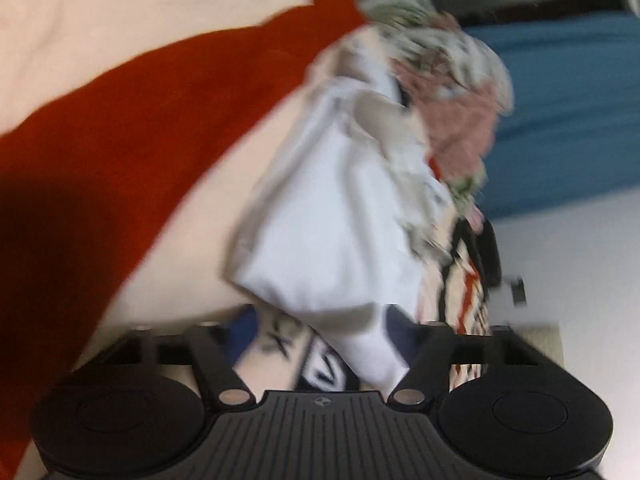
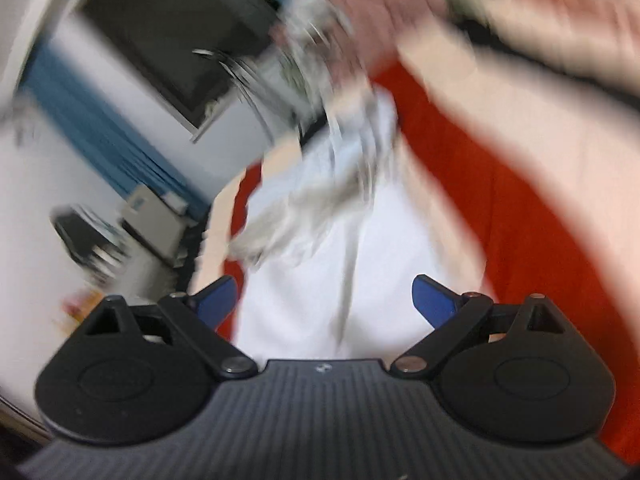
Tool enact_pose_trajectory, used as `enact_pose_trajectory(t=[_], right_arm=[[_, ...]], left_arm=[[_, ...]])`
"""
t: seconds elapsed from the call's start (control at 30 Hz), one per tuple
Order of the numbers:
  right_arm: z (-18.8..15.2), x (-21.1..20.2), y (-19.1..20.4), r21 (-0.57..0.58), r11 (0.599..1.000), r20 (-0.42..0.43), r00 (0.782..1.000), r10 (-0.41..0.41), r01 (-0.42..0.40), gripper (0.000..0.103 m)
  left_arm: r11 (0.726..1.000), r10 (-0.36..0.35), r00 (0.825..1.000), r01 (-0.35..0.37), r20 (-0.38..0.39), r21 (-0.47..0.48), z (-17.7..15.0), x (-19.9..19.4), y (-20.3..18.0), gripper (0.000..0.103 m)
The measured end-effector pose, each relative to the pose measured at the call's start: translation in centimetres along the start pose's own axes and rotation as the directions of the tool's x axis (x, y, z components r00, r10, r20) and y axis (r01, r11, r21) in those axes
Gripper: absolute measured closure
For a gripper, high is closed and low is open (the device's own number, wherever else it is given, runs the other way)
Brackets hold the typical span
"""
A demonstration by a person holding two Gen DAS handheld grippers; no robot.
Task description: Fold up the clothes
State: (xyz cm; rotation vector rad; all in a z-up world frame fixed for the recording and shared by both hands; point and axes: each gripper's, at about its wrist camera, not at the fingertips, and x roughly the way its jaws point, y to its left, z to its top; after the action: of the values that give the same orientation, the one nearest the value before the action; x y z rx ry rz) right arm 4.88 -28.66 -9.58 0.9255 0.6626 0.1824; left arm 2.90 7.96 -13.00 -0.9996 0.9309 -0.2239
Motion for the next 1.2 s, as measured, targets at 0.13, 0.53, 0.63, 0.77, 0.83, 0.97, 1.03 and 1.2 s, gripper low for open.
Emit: enact_pose_trajectory(t=[0.13, 0.53, 0.63, 0.77, 0.83, 0.97, 1.03, 1.2], right_arm=[[-1.7, 3.0, -3.7, 0.277, 0.96, -0.108, 0.992, 0.061, -0.029, 0.013], [-1.7, 3.9, -6.4, 0.338, 0.941, 0.053, 0.998, -0.029, 0.01, 0.076], [-1.6, 3.8, -6.6, 0.317, 0.948, 0.06, 0.997, -0.038, 0.017, 0.088], [-1.4, 2.6, -6.0, 0.256, 0.967, 0.094, 0.995, -0.018, -0.007, 0.093], [-1.3, 2.1, -5.6, 0.229, 0.973, 0.112, 0.994, -0.007, -0.019, 0.093], [-1.2, 0.8, -4.8, 0.179, 0.983, 0.143, 0.99, 0.015, -0.041, 0.094], [-1.1, 0.0, -4.1, 0.15, 0.987, 0.162, 0.986, 0.033, -0.057, 0.095], [-1.9, -4.3, -1.5, 0.044, 0.992, 0.24, 0.965, 0.107, -0.121, 0.095]], left_arm=[[0.996, -0.002, 0.998, 0.007, 0.056, -0.092, 1.0, 0.6, 1.6, 0.09], [0.994, -0.034, 0.98, 0.054, 0.194, -0.096, 1.2, -2.1, 2.2, 0.095], [0.99, -0.043, 0.983, 0.065, 0.177, -0.122, 0.9, -1.2, 2.3, 0.089], [0.987, -0.046, 0.985, 0.07, 0.164, -0.142, 1.3, -0.2, 2.5, 0.084], [0.984, -0.068, 0.984, 0.094, 0.166, -0.153, 1.4, 0.0, 2.7, 0.093], [0.981, -0.154, 0.964, 0.174, 0.215, -0.079, 1.1, -1.1, 1.7, 0.096], [0.98, -0.199, 0.943, 0.197, 0.267, 0.034, 0.5, -2.5, 0.2, 0.096], [0.945, -0.315, 0.896, 0.267, 0.314, 0.187, -2.1, -7.4, -2.4, 0.097]])
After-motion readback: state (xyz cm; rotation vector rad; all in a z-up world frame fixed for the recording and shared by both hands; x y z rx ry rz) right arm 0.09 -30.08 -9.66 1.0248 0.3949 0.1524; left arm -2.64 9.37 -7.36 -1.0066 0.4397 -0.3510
